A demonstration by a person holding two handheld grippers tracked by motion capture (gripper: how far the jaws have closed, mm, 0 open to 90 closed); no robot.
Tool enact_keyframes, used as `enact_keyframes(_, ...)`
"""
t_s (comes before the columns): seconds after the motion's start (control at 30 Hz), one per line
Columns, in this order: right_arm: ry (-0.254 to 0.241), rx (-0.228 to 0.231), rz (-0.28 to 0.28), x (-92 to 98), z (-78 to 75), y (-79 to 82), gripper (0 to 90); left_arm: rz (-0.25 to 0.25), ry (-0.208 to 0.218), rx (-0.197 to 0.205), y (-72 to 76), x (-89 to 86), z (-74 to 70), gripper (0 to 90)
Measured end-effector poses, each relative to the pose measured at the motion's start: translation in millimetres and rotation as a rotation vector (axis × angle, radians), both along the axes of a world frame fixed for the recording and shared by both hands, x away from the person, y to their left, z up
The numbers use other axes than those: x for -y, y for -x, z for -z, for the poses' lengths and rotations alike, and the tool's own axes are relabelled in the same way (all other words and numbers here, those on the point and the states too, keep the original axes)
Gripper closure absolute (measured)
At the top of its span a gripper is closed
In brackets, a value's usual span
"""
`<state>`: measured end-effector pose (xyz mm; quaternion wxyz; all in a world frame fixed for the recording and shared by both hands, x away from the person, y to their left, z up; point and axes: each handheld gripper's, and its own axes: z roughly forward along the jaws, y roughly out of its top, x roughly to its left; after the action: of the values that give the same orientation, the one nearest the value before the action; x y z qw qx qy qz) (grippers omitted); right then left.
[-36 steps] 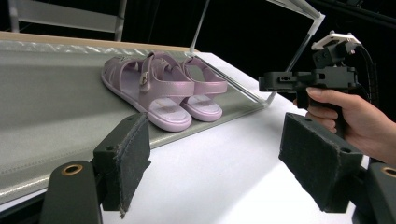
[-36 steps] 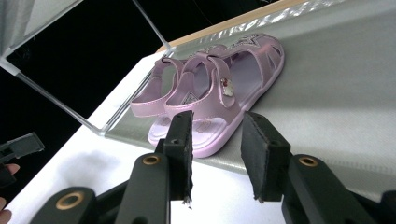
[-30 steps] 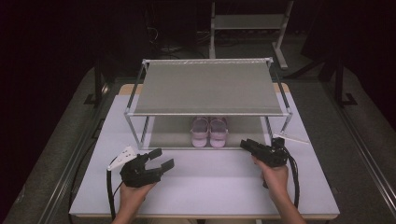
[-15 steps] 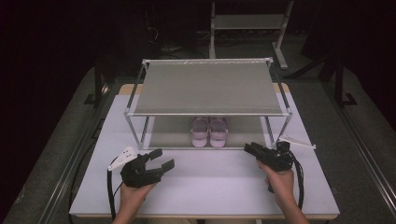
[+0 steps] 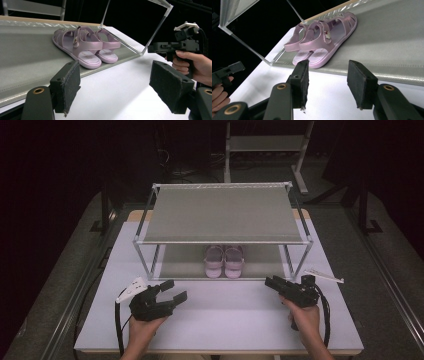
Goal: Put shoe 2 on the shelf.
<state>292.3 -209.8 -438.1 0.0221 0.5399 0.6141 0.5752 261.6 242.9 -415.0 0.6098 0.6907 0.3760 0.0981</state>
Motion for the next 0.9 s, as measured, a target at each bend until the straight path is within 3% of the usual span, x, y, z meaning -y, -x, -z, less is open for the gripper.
enact_keyframes(0.9, 0.016, -0.012, -0.019, 19.9, 3.2, 19.9, 46.7, 0.001, -0.004, 0.003, 0.1, 0.1, -0.6, 24.3)
